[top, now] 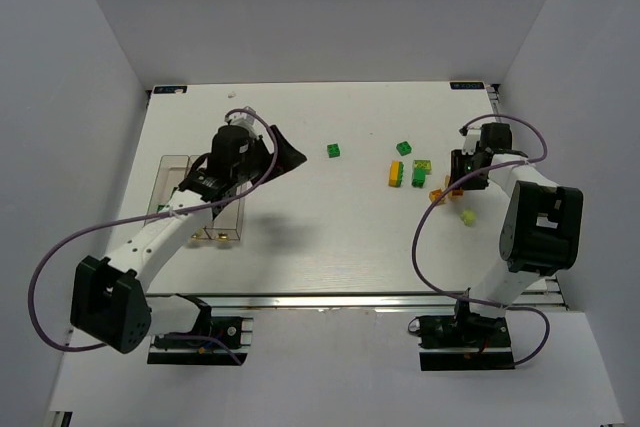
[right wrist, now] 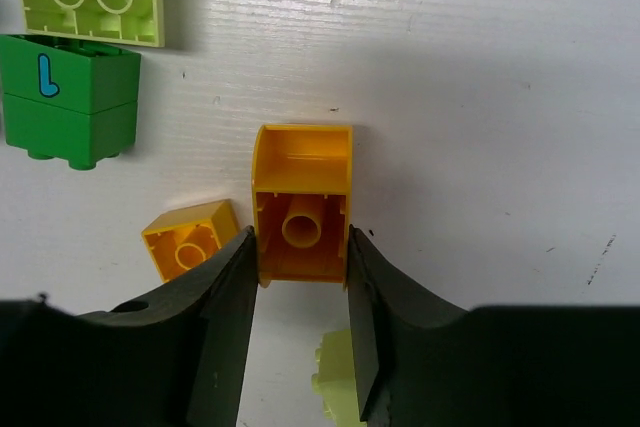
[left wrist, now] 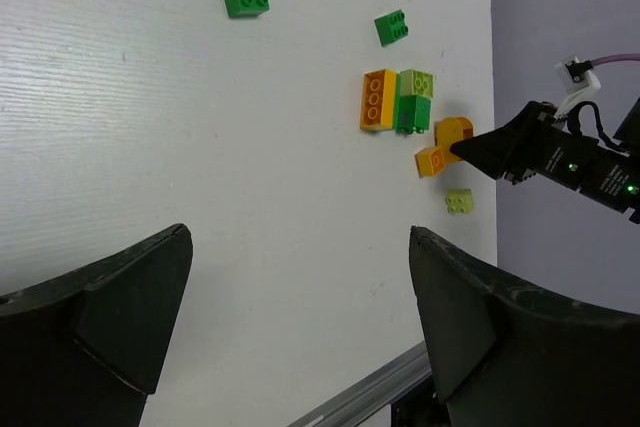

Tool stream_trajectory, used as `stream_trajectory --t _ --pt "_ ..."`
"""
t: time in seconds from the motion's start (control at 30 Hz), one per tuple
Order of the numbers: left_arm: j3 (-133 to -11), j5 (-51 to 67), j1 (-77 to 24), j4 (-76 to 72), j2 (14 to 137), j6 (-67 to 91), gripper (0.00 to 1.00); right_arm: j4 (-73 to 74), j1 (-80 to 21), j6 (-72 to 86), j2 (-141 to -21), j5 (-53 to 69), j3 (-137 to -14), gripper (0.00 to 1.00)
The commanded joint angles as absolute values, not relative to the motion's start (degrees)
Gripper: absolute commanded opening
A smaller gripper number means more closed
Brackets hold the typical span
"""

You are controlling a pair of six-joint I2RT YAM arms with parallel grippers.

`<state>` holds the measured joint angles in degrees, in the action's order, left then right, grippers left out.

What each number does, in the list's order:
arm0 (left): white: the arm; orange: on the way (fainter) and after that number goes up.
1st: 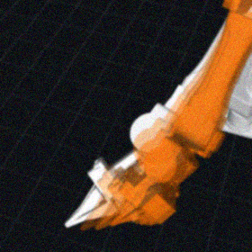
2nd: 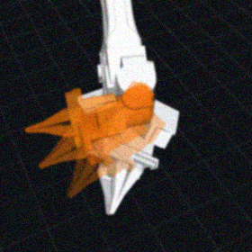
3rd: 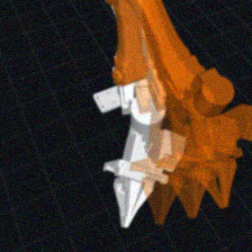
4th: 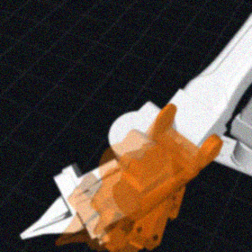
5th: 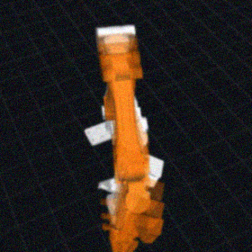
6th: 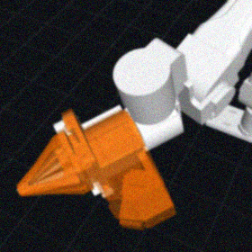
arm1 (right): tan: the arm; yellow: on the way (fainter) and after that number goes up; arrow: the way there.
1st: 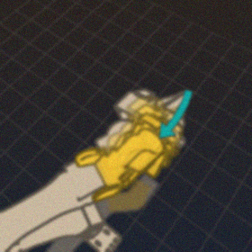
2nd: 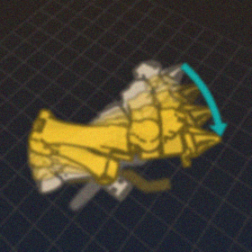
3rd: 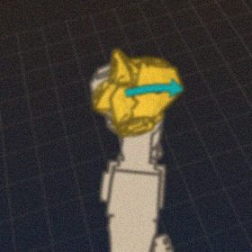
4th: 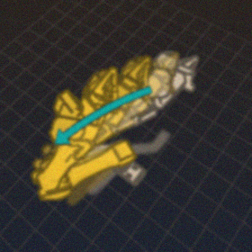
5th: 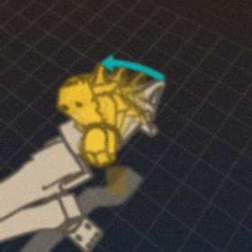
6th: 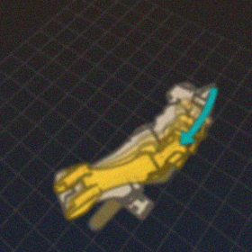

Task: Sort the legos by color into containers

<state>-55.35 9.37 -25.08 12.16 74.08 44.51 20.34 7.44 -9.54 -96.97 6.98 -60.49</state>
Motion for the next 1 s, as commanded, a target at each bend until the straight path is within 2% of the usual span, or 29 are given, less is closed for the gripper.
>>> stream_trajectory --t 0.0,0.13,0.3,0.33,0.5,0.7,0.97 --pt "-54.84 5.90 -24.96 12.92 68.21 42.37 0.98 19.07 7.47 -11.25 -96.60 7.29 -62.58 0.16" --pt "-54.23 2.91 -24.96 13.62 63.55 41.14 0.98 17.76 7.21 -13.44 -91.78 10.97 -63.81 0.06" --pt "-54.58 -1.66 -24.96 15.20 58.72 39.64 0.98 18.02 3.53 -17.48 -87.81 28.00 -66.18 0.00" --pt "-55.28 -3.15 -24.96 16.08 57.32 39.46 0.98 18.10 0.56 -18.88 -87.02 33.26 -66.36 0.00" --pt "-58.18 -8.52 -24.96 20.12 53.79 38.41 0.98 14.16 -17.44 -20.13 -86.83 42.17 -67.06 0.00" --pt "-60.12 -14.94 -24.87 24.69 48.17 39.19 0.98 3.00 -35.65 -14.07 -95.08 44.04 -75.74 0.00" --pt "-57.57 -18.63 -24.96 29.79 40.35 42.71 0.98 -5.36 -46.22 -1.76 -114.60 42.10 -96.13 0.00"
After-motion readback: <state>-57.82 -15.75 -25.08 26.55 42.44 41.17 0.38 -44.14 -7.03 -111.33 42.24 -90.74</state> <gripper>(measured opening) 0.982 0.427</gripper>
